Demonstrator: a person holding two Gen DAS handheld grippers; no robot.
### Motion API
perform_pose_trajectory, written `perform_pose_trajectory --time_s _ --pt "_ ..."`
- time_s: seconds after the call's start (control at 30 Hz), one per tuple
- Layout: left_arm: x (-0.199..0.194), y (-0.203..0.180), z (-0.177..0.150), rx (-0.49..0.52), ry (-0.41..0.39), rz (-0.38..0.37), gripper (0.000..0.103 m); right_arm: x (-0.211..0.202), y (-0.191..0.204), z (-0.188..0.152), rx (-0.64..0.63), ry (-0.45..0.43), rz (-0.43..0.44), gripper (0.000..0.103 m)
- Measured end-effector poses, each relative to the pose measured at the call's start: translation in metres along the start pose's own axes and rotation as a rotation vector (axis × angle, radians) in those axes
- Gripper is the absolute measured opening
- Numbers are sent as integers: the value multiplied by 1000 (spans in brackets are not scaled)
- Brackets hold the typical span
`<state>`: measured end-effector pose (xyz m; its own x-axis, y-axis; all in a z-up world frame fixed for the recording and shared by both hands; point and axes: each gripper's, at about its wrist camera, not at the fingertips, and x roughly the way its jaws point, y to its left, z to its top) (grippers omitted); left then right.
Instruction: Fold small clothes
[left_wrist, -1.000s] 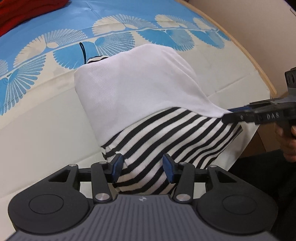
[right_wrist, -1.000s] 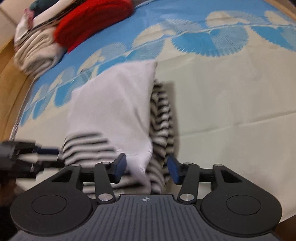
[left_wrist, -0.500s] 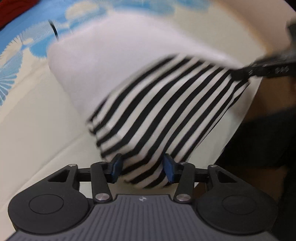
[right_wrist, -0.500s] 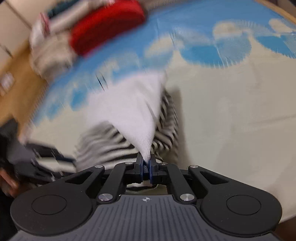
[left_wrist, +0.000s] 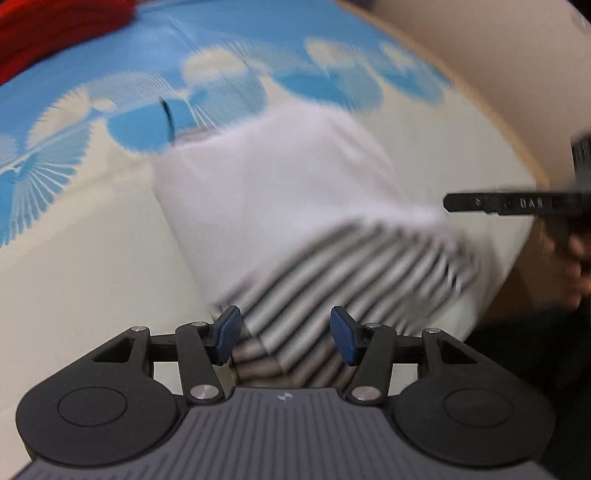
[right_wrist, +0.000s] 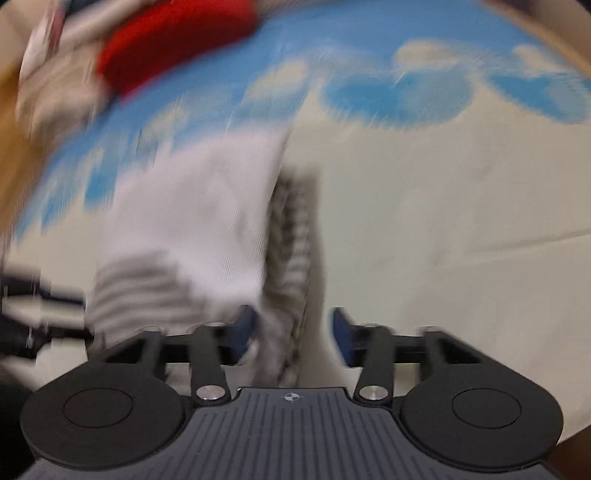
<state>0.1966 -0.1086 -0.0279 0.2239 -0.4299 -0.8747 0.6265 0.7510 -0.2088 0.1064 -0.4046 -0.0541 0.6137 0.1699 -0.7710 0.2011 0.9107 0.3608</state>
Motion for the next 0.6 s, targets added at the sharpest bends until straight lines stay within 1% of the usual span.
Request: perform_pose_trajectory --time_s 0.07,0.1,0.13,0.2,0.27,0.3,0.4,0.5,0.6 --pt "5 4 7 -20 -12 2 59 -1 -6 8 66 -60 30 54" --pt "10 3 10 -19 -9 8 57 3 -7 13 82 -75 34 54" --pt "17 0 11 -13 6 9 57 5 -7 15 94 -88 36 54" --pt "38 -5 7 25 69 27 57 14 -4 18 114 -101 43 54" --pt "55 -17 4 122 122 84 58 26 -3 22 137 -95 53 54" --pt "58 -20 2 147 125 99 59 33 -3 24 146 -92 53 54" --pt "57 -16 5 127 130 85 59 56 1 34 175 -62 38 54" --pt "55 -11 6 123 128 68 59 68 6 42 204 -63 56 54" --pt "53 -11 4 130 122 60 59 87 8 49 233 -49 54 54"
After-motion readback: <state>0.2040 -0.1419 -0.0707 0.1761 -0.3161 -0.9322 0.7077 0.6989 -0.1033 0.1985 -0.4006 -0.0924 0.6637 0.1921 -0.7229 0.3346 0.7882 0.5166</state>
